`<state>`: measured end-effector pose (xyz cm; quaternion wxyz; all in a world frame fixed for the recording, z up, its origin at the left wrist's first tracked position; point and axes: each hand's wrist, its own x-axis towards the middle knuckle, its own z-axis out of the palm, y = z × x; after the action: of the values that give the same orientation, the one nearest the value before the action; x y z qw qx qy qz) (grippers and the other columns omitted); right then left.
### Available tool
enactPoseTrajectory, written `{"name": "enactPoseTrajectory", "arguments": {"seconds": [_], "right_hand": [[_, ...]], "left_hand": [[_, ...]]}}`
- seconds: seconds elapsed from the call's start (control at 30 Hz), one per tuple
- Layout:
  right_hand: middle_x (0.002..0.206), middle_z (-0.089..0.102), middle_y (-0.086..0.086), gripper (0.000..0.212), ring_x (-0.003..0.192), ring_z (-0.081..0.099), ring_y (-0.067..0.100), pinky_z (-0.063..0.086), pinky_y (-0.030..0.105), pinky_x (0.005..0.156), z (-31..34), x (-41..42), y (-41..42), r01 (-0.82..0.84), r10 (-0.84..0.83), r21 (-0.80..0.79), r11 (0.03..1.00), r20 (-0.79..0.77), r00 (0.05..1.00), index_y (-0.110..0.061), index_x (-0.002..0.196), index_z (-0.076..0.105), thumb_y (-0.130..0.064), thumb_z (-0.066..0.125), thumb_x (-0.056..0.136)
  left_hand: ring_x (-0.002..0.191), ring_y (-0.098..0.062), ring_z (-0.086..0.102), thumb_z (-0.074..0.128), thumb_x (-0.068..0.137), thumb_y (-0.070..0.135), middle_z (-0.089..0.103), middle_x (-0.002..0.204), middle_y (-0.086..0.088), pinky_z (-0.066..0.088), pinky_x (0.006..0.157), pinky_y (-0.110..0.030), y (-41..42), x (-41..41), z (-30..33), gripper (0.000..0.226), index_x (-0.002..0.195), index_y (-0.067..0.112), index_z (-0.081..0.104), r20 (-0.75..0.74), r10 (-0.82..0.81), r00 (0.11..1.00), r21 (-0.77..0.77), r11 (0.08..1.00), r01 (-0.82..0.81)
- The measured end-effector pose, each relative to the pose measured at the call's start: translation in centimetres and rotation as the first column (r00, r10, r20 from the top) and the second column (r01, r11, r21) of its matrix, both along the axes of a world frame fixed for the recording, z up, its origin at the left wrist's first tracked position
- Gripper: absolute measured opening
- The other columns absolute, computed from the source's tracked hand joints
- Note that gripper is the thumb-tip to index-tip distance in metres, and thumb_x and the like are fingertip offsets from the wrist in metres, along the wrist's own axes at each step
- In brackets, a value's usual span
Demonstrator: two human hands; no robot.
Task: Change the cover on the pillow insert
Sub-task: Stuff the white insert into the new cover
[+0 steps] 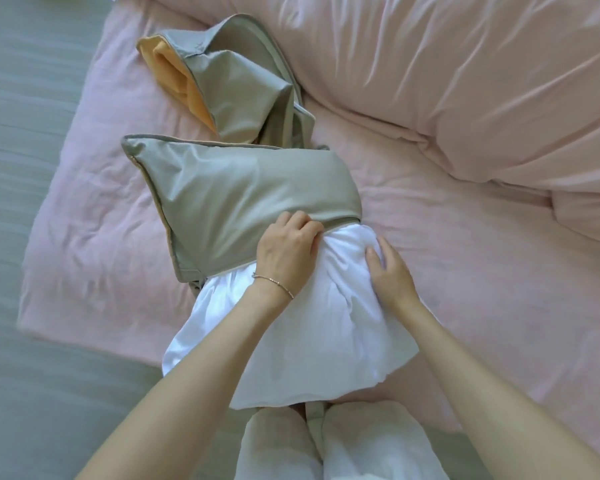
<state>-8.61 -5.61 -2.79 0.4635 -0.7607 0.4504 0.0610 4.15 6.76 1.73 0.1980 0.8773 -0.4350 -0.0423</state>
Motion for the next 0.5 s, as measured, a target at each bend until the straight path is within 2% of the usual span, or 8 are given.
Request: {"name": "enactPoseTrajectory", "arguments": {"seconds": [0.1, 0.17, 0.23, 0.3, 0.4, 0.43, 0.5], "right_hand": [[0.129, 0.053, 0.006, 0.053, 0.122, 0.044, 0.024, 0.030, 0.038, 0.104, 1.0, 0.9, 1.1, -0.077, 0.083, -0.076, 0.994, 0.086, 0.993, -0.012, 0.131, 0.049, -0.042, 0.038, 0.089], [0.115, 0.061, 0.012, 0.060, 0.111, 0.052, 0.026, 0.037, 0.041, 0.094, 2.5, 1.7, 2.7, -0.190, 0.225, -0.171, 0.967, 0.216, 0.950, -0.008, 0.123, 0.058, -0.047, 0.037, 0.082], [0.101, 0.065, 0.012, 0.054, 0.101, 0.051, 0.019, 0.041, 0.050, 0.088, 3.5, 2.8, 4.9, -0.303, 0.389, -0.283, 0.910, 0.328, 0.861, -0.006, 0.116, 0.064, -0.041, 0.039, 0.082], [0.096, 0.063, 0.011, 0.051, 0.096, 0.045, 0.015, 0.040, 0.055, 0.087, 4.5, 4.5, 7.5, -0.368, 0.479, -0.328, 0.870, 0.388, 0.787, -0.005, 0.116, 0.063, -0.036, 0.042, 0.083], [0.096, 0.060, 0.013, 0.053, 0.093, 0.044, 0.018, 0.043, 0.045, 0.086, 5.7, 6.6, 10.7, -0.413, 0.542, -0.361, 0.836, 0.425, 0.725, 0.000, 0.119, 0.059, -0.034, 0.043, 0.082], [0.097, 0.059, 0.013, 0.053, 0.092, 0.046, 0.020, 0.044, 0.042, 0.085, 5.9, 7.0, 11.5, -0.433, 0.563, -0.367, 0.823, 0.426, 0.709, 0.001, 0.119, 0.059, -0.033, 0.044, 0.082], [0.098, 0.058, 0.013, 0.051, 0.091, 0.047, 0.024, 0.045, 0.041, 0.084, 6.2, 7.5, 13.0, -0.467, 0.590, -0.366, 0.805, 0.421, 0.689, 0.000, 0.120, 0.058, -0.031, 0.045, 0.082]], "left_hand": [[0.063, -0.028, 0.057, 0.048, 0.077, 0.017, 0.061, 0.070, -0.005, 0.047, 0.048, -0.031, 1.4, 0.9, -0.1, 0.020, 0.071, 0.012, 0.067, 0.029, 0.072, 0.997, 0.007, 0.997, -0.073], [0.069, -0.023, 0.055, 0.050, 0.079, 0.019, 0.064, 0.073, -0.006, 0.046, 0.055, -0.031, 3.0, 1.9, 0.4, 0.020, 0.078, 0.012, 0.069, -0.001, 0.149, 0.989, -0.062, 0.987, -0.149], [0.074, -0.016, 0.051, 0.053, 0.082, 0.018, 0.068, 0.078, -0.007, 0.042, 0.066, -0.026, 4.8, 3.3, 1.3, 0.021, 0.085, 0.010, 0.072, -0.119, 0.204, 0.972, -0.159, 0.962, -0.222], [0.073, -0.010, 0.054, 0.058, 0.081, 0.014, 0.069, 0.083, -0.005, 0.042, 0.070, -0.021, 6.3, 4.9, 2.7, 0.017, 0.088, 0.010, 0.073, -0.262, 0.262, 0.929, -0.190, 0.930, -0.315], [0.067, 0.006, 0.054, 0.065, 0.081, 0.011, 0.066, 0.086, 0.000, 0.040, 0.068, -0.007, 8.3, 7.0, 4.3, 0.011, 0.089, 0.011, 0.073, -0.352, 0.339, 0.872, -0.140, 0.903, -0.407], [0.066, 0.009, 0.054, 0.068, 0.080, 0.011, 0.066, 0.085, 0.000, 0.041, 0.068, -0.006, 8.9, 7.6, 4.7, 0.010, 0.088, 0.011, 0.073, -0.364, 0.345, 0.865, -0.124, 0.902, -0.413], [0.067, 0.004, 0.055, 0.073, 0.075, 0.019, 0.065, 0.082, 0.002, 0.046, 0.069, -0.015, 10.2, 8.6, 5.1, 0.013, 0.086, 0.014, 0.071, -0.341, 0.307, 0.888, -0.104, 0.927, -0.361]]}}
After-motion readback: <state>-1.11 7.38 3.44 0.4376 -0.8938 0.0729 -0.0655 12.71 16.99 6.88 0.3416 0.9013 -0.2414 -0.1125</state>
